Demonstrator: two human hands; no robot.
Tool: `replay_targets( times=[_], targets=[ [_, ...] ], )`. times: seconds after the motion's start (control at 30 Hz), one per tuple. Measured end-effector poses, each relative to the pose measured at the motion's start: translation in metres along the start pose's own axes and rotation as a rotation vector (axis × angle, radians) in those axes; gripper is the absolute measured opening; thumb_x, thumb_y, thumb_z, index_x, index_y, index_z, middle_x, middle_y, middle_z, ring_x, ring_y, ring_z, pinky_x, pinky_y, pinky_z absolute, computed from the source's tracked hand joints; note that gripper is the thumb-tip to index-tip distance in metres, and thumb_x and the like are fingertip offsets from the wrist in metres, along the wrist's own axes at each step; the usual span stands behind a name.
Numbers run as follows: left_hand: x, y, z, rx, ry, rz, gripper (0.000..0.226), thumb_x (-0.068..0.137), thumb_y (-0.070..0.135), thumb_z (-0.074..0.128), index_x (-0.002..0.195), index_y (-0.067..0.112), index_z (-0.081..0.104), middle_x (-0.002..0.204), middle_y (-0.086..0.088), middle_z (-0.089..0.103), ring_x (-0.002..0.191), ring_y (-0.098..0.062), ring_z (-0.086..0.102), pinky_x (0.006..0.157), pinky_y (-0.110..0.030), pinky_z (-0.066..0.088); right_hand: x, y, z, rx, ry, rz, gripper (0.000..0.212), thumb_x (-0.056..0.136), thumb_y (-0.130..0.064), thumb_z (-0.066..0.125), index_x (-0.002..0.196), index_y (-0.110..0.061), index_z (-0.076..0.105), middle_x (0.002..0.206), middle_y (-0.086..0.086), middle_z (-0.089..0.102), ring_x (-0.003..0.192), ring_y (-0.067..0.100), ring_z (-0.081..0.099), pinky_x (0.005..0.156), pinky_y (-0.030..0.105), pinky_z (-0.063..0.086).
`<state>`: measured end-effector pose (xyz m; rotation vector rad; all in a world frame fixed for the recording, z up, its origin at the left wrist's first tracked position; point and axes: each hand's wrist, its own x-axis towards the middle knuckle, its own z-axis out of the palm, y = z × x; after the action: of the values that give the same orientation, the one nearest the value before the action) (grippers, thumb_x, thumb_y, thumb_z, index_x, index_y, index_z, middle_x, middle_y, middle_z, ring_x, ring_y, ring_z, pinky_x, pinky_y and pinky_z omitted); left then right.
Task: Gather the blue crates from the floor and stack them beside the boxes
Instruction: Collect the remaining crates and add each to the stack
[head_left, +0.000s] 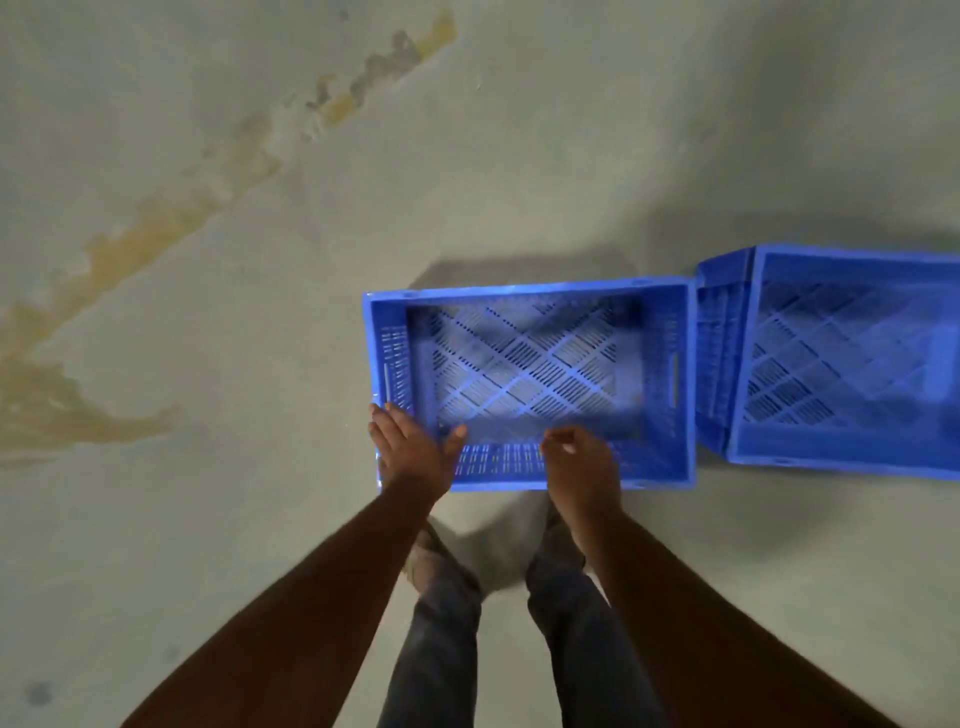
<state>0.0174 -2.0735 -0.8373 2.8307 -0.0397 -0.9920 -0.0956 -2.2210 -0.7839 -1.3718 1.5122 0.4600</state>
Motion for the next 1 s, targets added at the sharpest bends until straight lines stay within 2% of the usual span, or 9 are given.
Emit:
replay_targets(
  times=[0.07,0.13,0.23,0.43,0.5,0.6,0.77,0.9,1.0],
  targets=[
    [0.016,-0.013,0.012,0.077,-0.055,-0.113,0.111,0.09,0.065,0.055,0.156,-0.01,0.006,0.165,-0.032,0.005,0.153,-0.045,0.013,0.118,-0.06,0.023,0.02,0.004,0.025,-0.04,-0.102,-0.077,0.016,0.095,-0.02,0.059,0.103,-0.018,0.072,0.103,0.0,0.072,0.099,0.02,0.065,0.078,0.026,0.039],
    [0.033,-0.028,0.018,0.077,-0.038,-0.218,0.105,0.092,0.061,0.055,0.158,-0.004,0.003,0.166,-0.025,0.013,0.152,-0.04,0.02,0.118,-0.059,0.025,0.033,0.006,0.042,-0.046,-0.13,-0.14,0.015,0.094,-0.019,0.062,0.103,-0.019,0.074,0.104,-0.001,0.074,0.101,0.017,0.068,0.082,0.023,0.042],
    [0.057,-0.046,0.027,-0.068,0.035,-0.184,0.078,0.095,0.047,0.059,0.148,-0.002,0.03,0.142,-0.027,0.053,0.129,-0.045,0.052,0.104,-0.052,0.043,0.043,0.016,0.057,-0.068,-0.136,-0.13,0.017,0.095,-0.021,0.06,0.105,-0.022,0.073,0.11,-0.004,0.073,0.106,0.017,0.067,0.083,0.022,0.039],
    [0.088,-0.06,0.016,-0.099,0.03,-0.219,0.025,0.095,0.018,0.057,0.119,0.01,0.056,0.117,-0.025,0.066,0.11,-0.047,0.062,0.093,-0.048,0.049,0.057,0.023,0.056,-0.089,-0.094,-0.125,0.011,0.098,-0.022,0.059,0.1,-0.021,0.07,0.099,-0.006,0.069,0.094,0.013,0.062,0.074,0.019,0.034],
    [0.094,-0.072,0.011,-0.095,0.015,-0.185,0.024,0.094,0.017,0.057,0.117,0.011,0.057,0.116,-0.025,0.067,0.109,-0.047,0.062,0.091,-0.048,0.05,0.063,0.026,0.05,-0.134,-0.049,-0.107,0.014,0.098,-0.024,0.056,0.098,-0.021,0.071,0.093,-0.007,0.067,0.092,0.015,0.063,0.072,0.021,0.034],
    [0.1,-0.094,-0.002,-0.11,0.059,-0.223,0.029,0.095,0.015,0.053,0.124,0.013,0.057,0.12,-0.024,0.066,0.111,-0.047,0.062,0.093,-0.048,0.049,0.067,0.029,0.036,-0.154,0.074,-0.049,0.019,0.097,-0.024,0.055,0.104,-0.021,0.073,0.108,0.002,0.075,0.109,0.029,0.068,0.082,0.027,0.042],
    [0.107,-0.13,-0.021,-0.123,0.09,-0.309,0.031,0.095,0.015,0.051,0.125,0.01,0.059,0.123,-0.025,0.066,0.114,-0.046,0.061,0.096,-0.047,0.048,0.07,0.033,0.015,0.02,0.377,-0.147,0.039,0.087,-0.004,0.06,0.124,-0.014,0.065,0.125,0.011,0.068,0.119,0.031,0.061,0.097,0.032,0.043],
    [0.113,-0.135,-0.02,-0.193,0.072,-0.25,0.039,0.095,0.03,0.062,0.125,0.005,0.06,0.12,-0.022,0.068,0.113,-0.044,0.062,0.097,-0.045,0.048,0.1,0.043,0.011,0.017,0.346,-0.052,0.089,0.066,-0.034,0.067,0.149,-0.014,0.041,0.146,0.012,0.055,0.134,0.034,0.053,0.114,0.046,0.044],
    [0.115,-0.127,-0.01,-0.361,0.103,-0.32,0.044,0.092,0.037,0.066,0.124,0.008,0.06,0.119,-0.018,0.068,0.11,-0.038,0.064,0.097,-0.044,0.049,0.116,0.05,0.011,-0.001,0.287,0.039,0.088,0.072,-0.028,0.071,0.151,-0.018,0.034,0.146,0.014,0.055,0.129,0.038,0.057,0.107,0.05,0.049]
  ],
)
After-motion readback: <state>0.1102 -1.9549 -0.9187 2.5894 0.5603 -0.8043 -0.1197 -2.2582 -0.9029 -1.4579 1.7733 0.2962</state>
